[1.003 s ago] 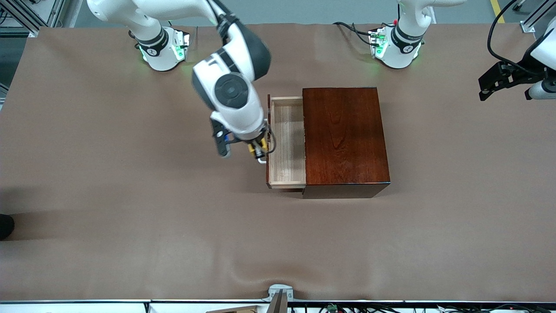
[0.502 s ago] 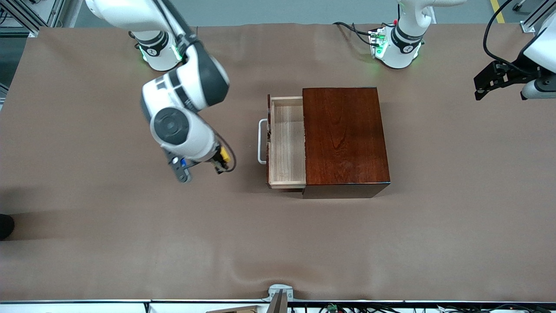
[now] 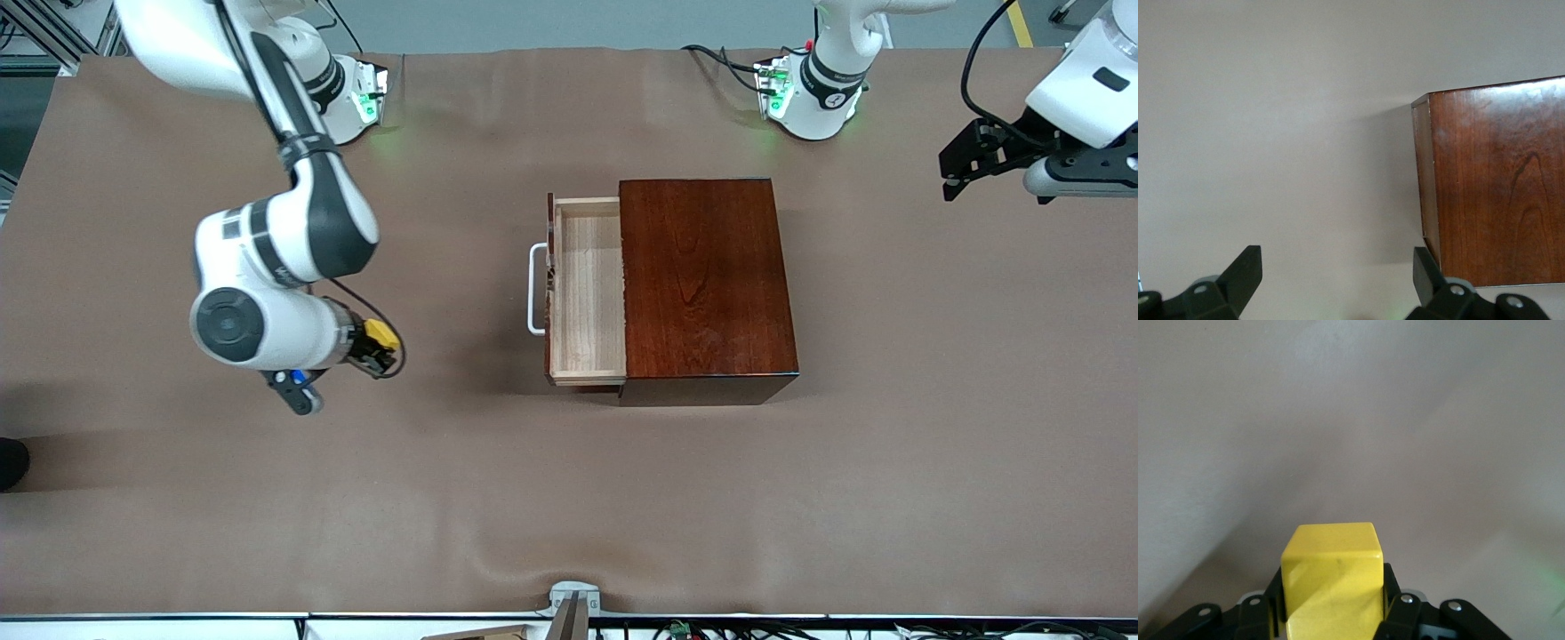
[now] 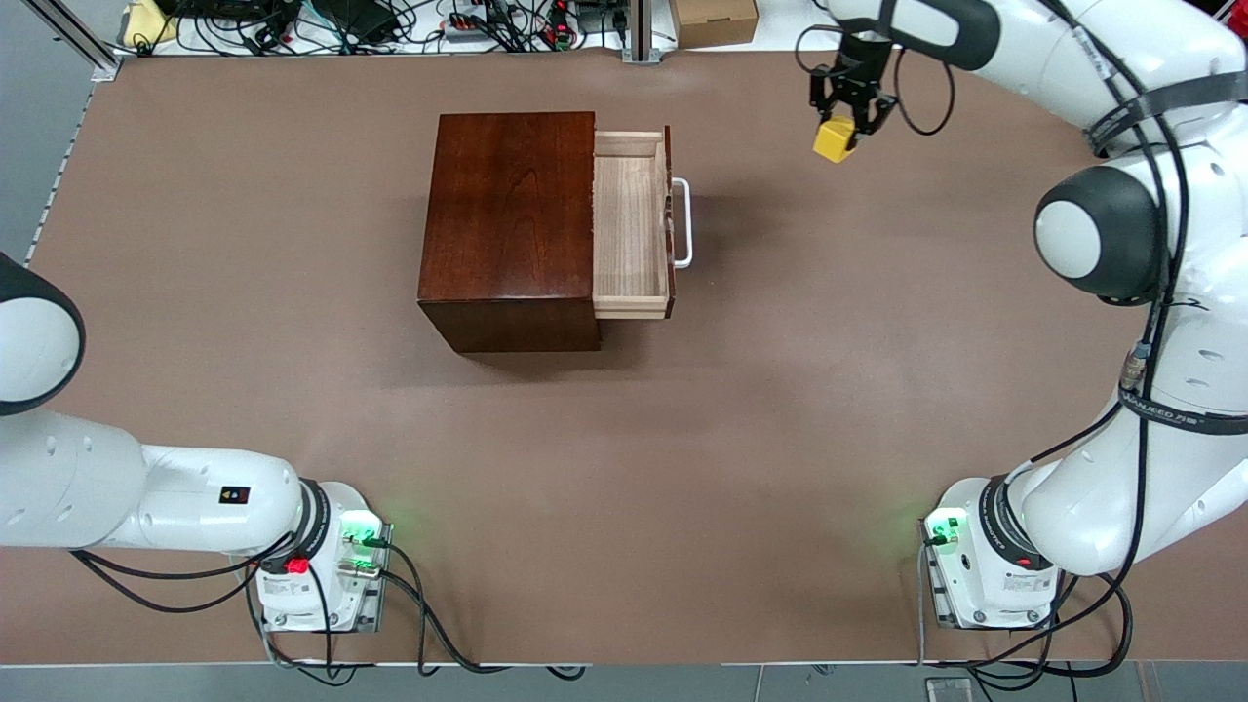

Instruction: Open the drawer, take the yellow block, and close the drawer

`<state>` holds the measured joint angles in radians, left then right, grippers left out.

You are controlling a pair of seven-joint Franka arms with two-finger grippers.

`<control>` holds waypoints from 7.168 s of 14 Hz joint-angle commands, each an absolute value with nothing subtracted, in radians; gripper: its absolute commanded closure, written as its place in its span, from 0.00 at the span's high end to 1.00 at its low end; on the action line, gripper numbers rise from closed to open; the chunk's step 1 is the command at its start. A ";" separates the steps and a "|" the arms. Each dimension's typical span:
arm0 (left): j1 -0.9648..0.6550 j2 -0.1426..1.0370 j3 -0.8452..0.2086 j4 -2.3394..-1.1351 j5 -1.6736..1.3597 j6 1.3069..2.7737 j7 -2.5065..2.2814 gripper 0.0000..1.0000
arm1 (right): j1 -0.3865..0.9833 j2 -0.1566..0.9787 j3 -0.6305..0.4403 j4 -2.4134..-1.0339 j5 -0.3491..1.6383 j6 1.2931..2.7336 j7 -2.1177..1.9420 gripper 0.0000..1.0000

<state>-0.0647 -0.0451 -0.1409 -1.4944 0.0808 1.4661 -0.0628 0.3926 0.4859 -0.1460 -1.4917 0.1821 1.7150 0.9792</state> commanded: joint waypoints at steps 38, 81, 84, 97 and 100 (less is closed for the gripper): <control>-1.034 0.791 0.070 -1.149 0.129 2.141 -1.811 1.00 | -0.083 0.333 -0.126 -1.909 0.071 2.087 -0.126 1.00; -0.911 0.596 0.143 -1.160 0.083 1.772 -1.738 1.00 | 0.034 -0.026 -0.121 -1.500 -0.066 1.488 -0.221 1.00; -0.855 0.485 0.144 -1.178 0.086 1.744 -1.629 1.00 | 0.031 -0.026 -0.121 -1.500 -0.066 1.485 -0.221 1.00; -0.488 0.134 0.140 -1.366 0.084 1.528 -0.835 1.00 | 0.015 -0.026 -0.127 -1.503 0.011 1.476 -0.216 1.00; -0.361 0.022 0.115 -1.509 0.080 1.545 -0.601 1.00 | 0.012 -0.028 -0.126 -1.503 0.014 1.463 -0.209 1.00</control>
